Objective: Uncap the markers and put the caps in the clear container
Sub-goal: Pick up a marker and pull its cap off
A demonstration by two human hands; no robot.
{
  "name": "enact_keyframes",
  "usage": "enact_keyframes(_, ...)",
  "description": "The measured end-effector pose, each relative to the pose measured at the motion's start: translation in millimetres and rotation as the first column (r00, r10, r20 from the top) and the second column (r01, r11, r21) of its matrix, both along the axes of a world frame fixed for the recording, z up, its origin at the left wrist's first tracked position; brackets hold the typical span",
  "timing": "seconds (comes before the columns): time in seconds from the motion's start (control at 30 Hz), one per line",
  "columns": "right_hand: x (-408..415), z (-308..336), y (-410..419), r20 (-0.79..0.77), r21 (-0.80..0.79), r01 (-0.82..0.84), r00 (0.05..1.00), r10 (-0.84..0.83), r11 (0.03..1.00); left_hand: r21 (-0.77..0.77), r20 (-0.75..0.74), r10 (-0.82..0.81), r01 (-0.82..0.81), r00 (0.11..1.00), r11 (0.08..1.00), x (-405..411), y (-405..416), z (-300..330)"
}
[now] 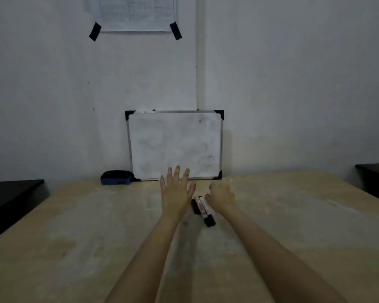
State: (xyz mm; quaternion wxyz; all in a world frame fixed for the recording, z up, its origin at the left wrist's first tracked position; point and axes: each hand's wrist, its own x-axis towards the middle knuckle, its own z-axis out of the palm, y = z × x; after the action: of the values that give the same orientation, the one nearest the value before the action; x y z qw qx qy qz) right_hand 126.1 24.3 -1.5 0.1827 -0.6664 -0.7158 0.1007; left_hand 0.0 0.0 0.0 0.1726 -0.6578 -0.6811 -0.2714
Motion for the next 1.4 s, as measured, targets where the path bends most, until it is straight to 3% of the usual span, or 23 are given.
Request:
enact_keyframes(0.13,2,-34,-19,0.011,-0.149,0.016,1.000,-0.015,0.989,-0.102,0.041,-0.027,0.031,0.999,0.994,1,-18,-27)
enact_keyframes(0.3,-3,-54,-22,-0.081,-0.100,0.097,0.991,-0.106,0.990,-0.147,0.035,-0.011,0.016,0.999,0.989,0,-25,-45)
enact_keyframes(0.5,-4,-55,-5,-0.028,-0.124,0.117,0.992,-0.122,0.985,-0.207,0.039,-0.097,0.103,0.994,0.973,2,-20,-49)
enact_keyframes(0.63,6,-47,7,-0.140,-0.136,0.178,0.970,-0.197,0.975,-0.062,0.153,-0.139,0.150,0.978,0.987,6,-15,-41)
enact_keyframes(0.7,18,-46,13,-0.303,-0.098,0.191,0.929,-0.212,0.977,0.046,0.322,-0.190,0.185,0.928,0.982,12,-13,-46)
enact_keyframes(0.83,41,-50,10,-0.605,0.032,0.083,0.795,-0.047,0.996,0.045,0.652,-0.194,0.218,0.733,0.975,25,-20,-53)
enact_keyframes(0.97,48,-68,1,-0.668,0.044,0.032,0.744,0.005,0.999,0.067,0.779,-0.206,0.248,0.592,0.966,37,-28,-66)
enact_keyframes(1.27,47,-79,-5,-0.619,0.155,-0.006,0.779,0.102,0.988,0.162,0.790,-0.307,0.301,0.531,0.940,35,-23,-76)
enact_keyframes(1.4,47,-79,-3,-0.562,0.156,0.022,0.824,0.070,0.987,0.117,0.640,-0.361,0.378,0.678,0.918,28,-19,-78)
